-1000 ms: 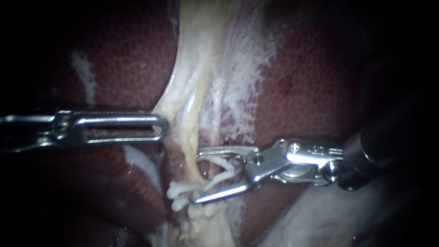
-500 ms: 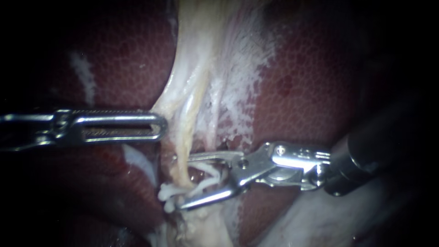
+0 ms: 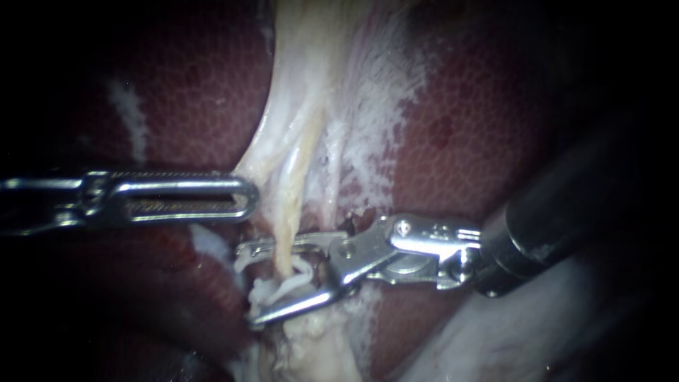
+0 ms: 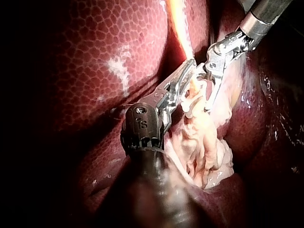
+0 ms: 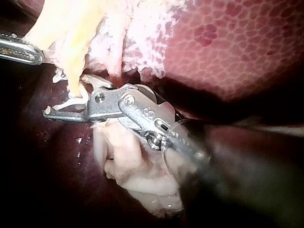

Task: Clipping third clip left tube

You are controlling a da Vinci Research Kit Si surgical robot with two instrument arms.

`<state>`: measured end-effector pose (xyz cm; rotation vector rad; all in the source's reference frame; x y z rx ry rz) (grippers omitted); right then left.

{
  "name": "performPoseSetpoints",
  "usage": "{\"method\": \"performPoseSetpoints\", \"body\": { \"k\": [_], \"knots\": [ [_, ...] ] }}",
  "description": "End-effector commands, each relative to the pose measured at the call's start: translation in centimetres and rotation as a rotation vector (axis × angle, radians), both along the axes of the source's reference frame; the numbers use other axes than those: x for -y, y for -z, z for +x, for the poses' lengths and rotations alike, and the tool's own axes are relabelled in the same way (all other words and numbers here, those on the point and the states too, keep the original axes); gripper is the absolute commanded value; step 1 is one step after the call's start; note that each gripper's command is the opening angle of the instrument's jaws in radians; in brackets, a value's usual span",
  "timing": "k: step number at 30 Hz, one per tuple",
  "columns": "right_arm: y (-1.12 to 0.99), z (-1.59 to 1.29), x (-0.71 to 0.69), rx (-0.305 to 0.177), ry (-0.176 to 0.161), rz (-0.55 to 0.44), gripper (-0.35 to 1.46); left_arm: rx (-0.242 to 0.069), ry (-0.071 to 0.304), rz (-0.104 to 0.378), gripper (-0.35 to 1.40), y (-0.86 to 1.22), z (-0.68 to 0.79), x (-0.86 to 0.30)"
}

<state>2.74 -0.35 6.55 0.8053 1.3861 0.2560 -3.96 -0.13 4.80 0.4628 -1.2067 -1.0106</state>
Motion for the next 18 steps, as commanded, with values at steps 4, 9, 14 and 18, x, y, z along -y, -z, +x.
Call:
{"method": "performPoseSetpoints", "body": {
  "k": [4,9,14,18],
  "knots": [
    [0.07,-0.02,-0.11,-0.001,-0.001,0.007,0.59,0.002,-0.001,0.000,-0.35,-0.01,0.00,0.00],
    [0.17,-0.04,-0.27,-0.004,0.000,0.019,0.58,0.002,-0.001,0.000,-0.35,-0.01,0.00,0.00],
    [0.24,-0.06,-0.37,-0.006,0.000,0.027,0.57,0.001,-0.001,0.000,-0.35,-0.01,0.00,0.00],
    [0.27,-0.08,-0.42,-0.007,0.001,0.030,0.57,0.002,-0.001,0.000,-0.35,-0.01,0.00,0.00]
  ]
}}
